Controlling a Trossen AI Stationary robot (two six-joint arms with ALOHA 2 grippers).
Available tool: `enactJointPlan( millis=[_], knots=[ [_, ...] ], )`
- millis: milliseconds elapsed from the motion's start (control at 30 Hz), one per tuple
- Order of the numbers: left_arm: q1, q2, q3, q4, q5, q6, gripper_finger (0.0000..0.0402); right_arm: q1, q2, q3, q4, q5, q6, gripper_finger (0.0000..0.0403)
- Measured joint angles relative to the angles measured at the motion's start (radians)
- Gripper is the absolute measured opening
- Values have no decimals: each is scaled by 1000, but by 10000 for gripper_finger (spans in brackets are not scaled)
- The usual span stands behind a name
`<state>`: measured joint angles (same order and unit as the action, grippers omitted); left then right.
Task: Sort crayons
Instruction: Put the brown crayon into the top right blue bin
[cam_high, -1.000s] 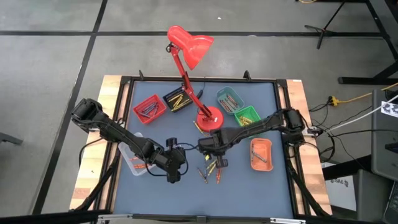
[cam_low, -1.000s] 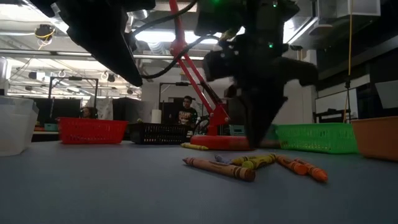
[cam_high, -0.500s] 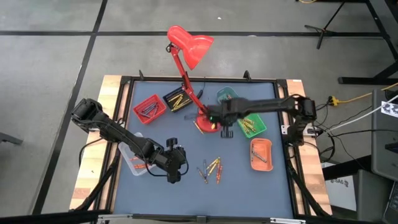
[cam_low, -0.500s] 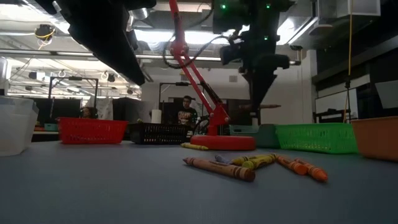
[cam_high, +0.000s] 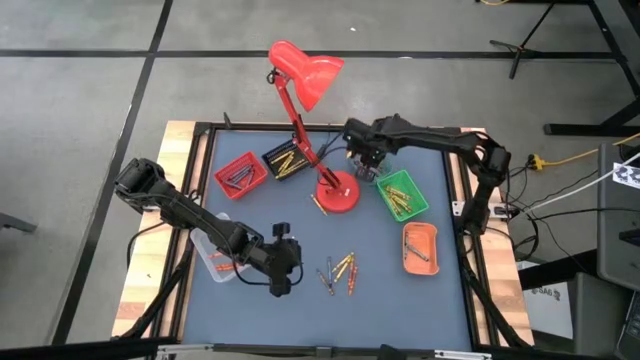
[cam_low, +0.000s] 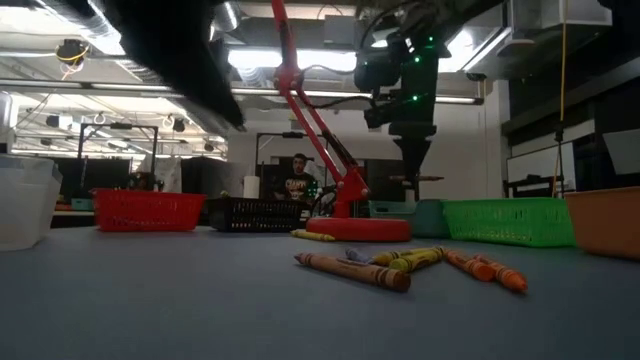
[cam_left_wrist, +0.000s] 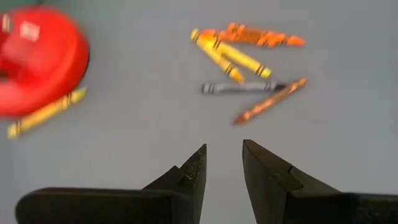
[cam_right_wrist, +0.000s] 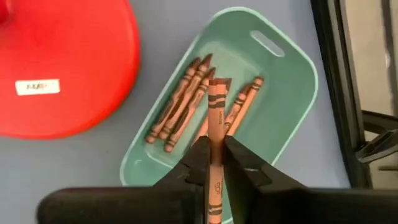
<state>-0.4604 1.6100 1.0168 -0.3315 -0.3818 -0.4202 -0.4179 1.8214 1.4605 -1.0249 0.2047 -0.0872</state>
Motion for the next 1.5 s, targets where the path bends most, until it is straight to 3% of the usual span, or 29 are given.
enactJointPlan(
  millis=[300,533,967,1500],
  knots=[
    [24,0,0,200,25,279,88,-56,0,0,37,-39,1,76],
    [91,30,0,300,166,374,88,-55,0,0,55,-40,3,106],
    [181,273,0,482,536,441,88,-54,0,0,84,-40,3,106],
    [209,396,1,505,576,508,87,-54,1,0,141,-41,3,105]
  ],
)
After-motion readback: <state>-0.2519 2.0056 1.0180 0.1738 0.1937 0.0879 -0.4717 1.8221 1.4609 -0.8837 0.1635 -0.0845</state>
